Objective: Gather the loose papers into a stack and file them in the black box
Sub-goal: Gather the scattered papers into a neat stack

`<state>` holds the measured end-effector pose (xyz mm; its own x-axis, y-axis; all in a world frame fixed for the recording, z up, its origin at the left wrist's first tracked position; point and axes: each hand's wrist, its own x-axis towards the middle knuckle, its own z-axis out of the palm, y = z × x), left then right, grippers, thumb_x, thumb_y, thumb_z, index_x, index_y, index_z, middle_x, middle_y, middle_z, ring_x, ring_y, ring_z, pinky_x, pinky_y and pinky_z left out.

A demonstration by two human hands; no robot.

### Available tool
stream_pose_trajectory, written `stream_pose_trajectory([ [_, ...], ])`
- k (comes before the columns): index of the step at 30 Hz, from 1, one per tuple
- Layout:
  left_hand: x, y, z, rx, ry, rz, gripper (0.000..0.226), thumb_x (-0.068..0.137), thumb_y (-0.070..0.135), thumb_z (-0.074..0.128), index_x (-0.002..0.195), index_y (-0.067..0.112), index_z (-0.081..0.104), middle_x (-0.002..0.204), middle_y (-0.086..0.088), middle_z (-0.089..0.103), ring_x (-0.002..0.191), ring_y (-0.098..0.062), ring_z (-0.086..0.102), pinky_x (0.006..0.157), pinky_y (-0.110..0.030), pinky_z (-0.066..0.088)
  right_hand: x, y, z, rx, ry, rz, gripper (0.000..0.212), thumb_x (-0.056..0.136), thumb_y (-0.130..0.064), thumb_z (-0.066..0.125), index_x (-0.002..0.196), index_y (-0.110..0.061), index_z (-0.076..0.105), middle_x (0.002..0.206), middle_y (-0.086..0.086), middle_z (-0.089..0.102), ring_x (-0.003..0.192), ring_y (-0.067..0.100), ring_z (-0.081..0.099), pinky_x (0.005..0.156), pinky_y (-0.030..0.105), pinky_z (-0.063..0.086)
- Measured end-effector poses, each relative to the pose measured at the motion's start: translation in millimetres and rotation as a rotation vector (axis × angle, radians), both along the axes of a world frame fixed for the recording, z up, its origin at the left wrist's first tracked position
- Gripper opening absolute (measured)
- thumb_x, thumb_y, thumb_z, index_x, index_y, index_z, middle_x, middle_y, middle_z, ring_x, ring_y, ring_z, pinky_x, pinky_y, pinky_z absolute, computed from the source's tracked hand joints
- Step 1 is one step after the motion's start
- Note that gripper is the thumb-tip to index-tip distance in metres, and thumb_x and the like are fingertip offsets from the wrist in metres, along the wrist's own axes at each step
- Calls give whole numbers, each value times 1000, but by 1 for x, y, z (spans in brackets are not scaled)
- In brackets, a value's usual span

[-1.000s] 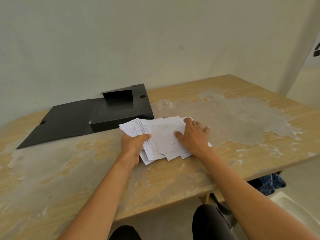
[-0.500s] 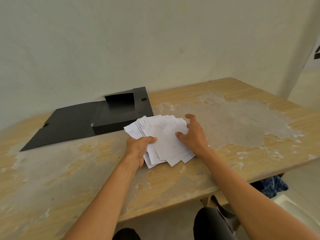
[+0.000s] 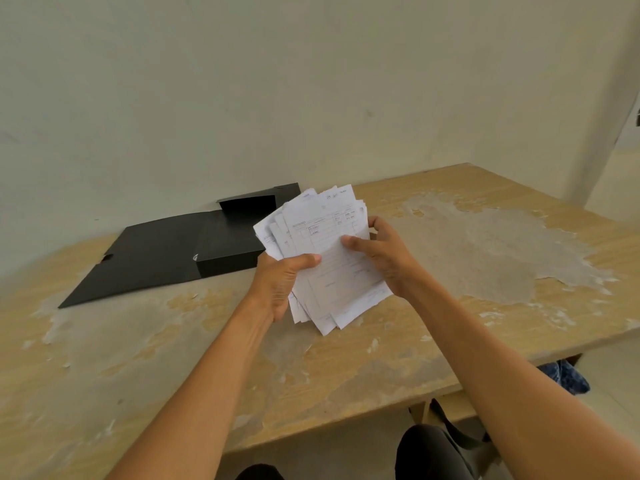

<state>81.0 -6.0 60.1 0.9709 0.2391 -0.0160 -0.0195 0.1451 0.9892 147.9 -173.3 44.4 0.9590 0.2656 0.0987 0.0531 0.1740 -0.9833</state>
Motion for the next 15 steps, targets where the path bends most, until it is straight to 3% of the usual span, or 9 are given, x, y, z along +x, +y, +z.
stream_pose_trajectory([
  [4,-1,1,3,46,-28,-18,41,74,-6,72,105,21,65,112,-7,68,105,-24,63,88,-44,54,-3,3,-3,71,-42,38,53,79,-11,74,122,-6,42,110,16,68,88,26,69,67,33,59],
  [6,-2,2,5,55,-52,-31,41,75,-5,72,105,22,64,111,-6,68,104,-22,63,84,-40,55,-4,3,-3,98,-64,47,56,75,-16,75,123,-6,47,111,15,69,92,28,69,72,34,58],
  [10,-3,3,12,84,-115,-42,41,74,-4,73,104,22,64,110,-4,68,103,-18,63,78,-31,54,-6,5,-1,112,-124,89,46,77,-19,70,115,3,60,114,18,68,99,31,67,75,32,56],
  [15,-2,9,18,121,-233,-37,41,73,-3,74,105,21,66,108,-4,70,102,-17,65,80,-33,56,-10,7,10,181,-186,103,39,80,-14,68,117,-3,61,112,14,69,95,24,68,74,31,55],
])
